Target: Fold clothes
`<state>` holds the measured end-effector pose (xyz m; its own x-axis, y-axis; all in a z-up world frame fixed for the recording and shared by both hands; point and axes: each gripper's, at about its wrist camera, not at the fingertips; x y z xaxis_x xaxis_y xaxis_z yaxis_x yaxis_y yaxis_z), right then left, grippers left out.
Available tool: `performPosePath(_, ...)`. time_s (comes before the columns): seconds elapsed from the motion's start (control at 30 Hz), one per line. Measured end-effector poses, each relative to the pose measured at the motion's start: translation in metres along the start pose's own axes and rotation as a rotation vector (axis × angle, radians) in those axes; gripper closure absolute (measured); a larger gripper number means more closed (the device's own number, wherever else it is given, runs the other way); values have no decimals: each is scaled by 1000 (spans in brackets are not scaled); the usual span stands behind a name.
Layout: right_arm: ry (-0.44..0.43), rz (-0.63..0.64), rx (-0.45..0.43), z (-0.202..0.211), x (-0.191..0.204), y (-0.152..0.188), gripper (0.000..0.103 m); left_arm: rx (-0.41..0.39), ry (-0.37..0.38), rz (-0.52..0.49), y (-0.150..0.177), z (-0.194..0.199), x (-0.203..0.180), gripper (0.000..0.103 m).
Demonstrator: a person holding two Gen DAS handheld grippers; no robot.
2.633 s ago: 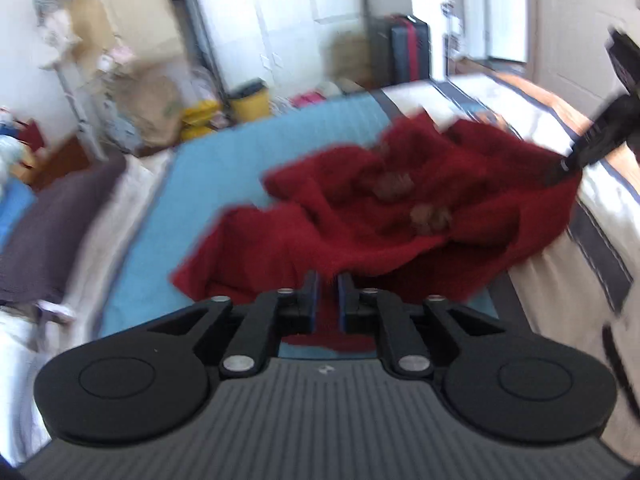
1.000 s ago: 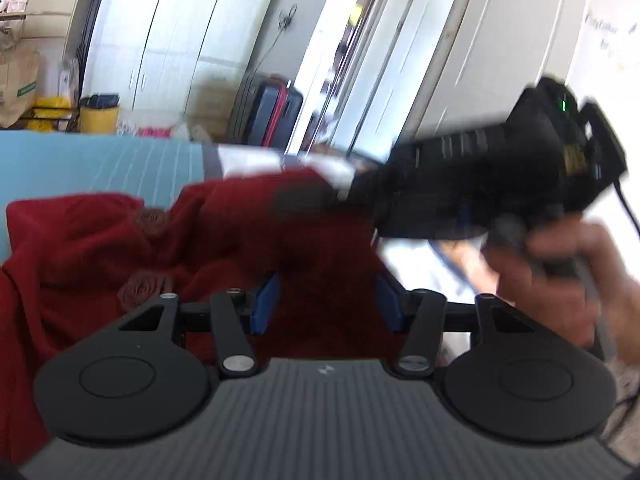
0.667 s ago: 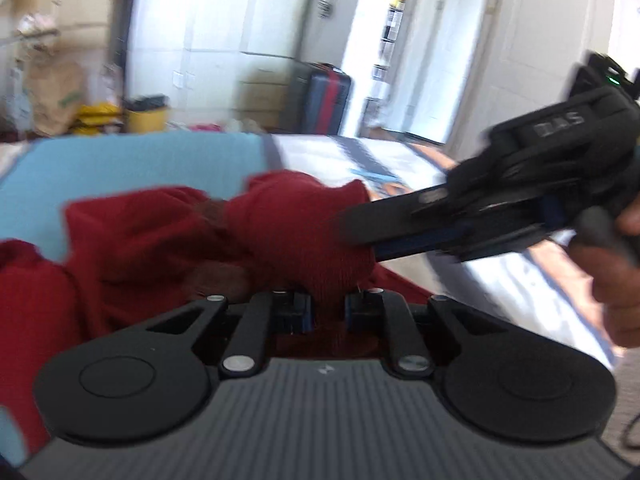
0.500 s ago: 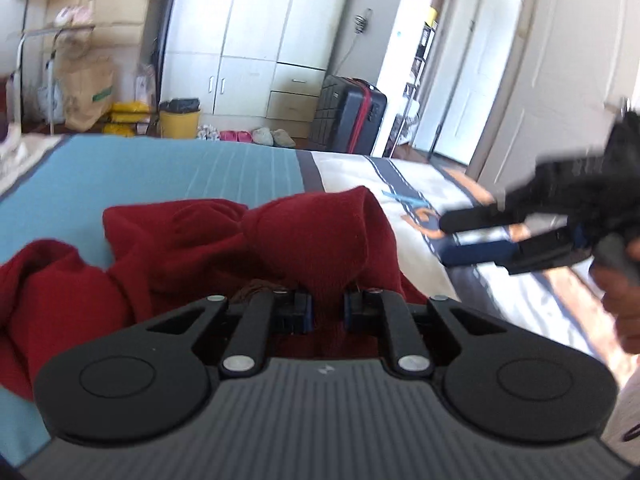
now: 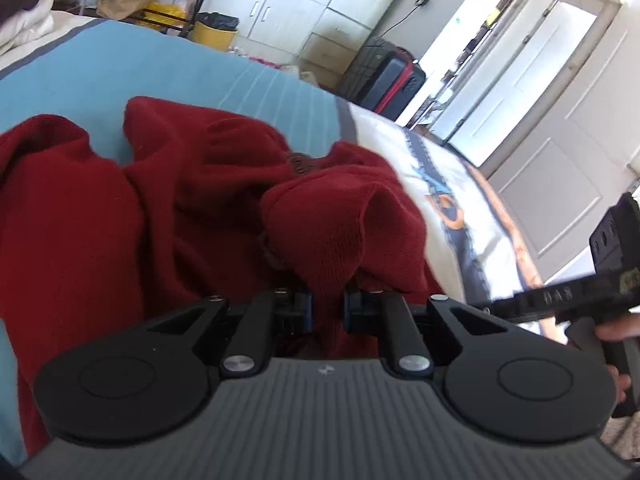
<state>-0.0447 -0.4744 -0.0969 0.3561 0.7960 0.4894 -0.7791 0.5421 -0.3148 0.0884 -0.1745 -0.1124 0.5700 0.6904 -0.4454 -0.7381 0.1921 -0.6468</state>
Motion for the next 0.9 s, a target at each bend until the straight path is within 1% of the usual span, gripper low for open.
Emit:
performPosePath(0.03,30,31,-6,-5,6,3,41,-1,-4,-7,0,-1,-1,91)
performPosePath(0.1,98,108,-22,-14,19,8,47,-7,-2,-24,-1,-2,-4,90)
performPosePath(0.17,206,260,-51,-18,40,16,91,-16,2,-42,-1,-1,-8,90)
performPosePath(0.2,244,313,-71,-19,48,19,91,-25,7,-53,-1,0,-10,90)
performPosePath(0.23,250,316,-101,-14,49,18,91,-33,13,-64,0,2,-13,90)
performPosePath(0.3,268,286,-167,-1,45,15,92,-44,33,-69,0,4,-16,90)
performPosePath(0.4,361,273,-273,24,37,11,92,-56,69,-68,0,5,-20,89)
performPosePath(0.5,394,181,-363,56,13,7,92,-67,107,-65,0,7,-23,88)
performPosePath(0.53,401,143,-389,67,3,6,92,-69,123,-58,0,7,-23,85)
performPosePath(0.6,446,88,-438,83,-16,3,92,-73,162,-34,1,8,-23,70)
performPosePath(0.67,501,43,-485,97,-33,-1,92,-75,194,-22,1,9,-24,67)
performPosePath(0.7,542,33,-504,102,-41,-3,92,-75,201,-31,1,9,-26,67)
performPosePath(0.73,608,47,-517,105,-47,-6,92,-75,208,-41,2,9,-28,67)
performPosePath(0.83,832,89,-553,109,-69,-15,92,-68,207,-117,6,8,-41,65)
performPosePath(0.87,881,97,-568,109,-78,-17,91,-55,217,-136,7,6,-45,64)
performPosePath(0.9,886,97,-587,108,-89,-18,90,-36,230,-150,10,3,-50,64)
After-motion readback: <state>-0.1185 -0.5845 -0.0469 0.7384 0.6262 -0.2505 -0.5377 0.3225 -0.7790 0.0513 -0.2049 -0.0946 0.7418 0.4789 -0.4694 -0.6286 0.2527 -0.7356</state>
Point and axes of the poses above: each gripper's, at about its wrist camera, not at the fingertips, and z roughly against the way its jaws point, x to its left, y to its underside, and after that the axes turned 3 degrees about -y, right-handed
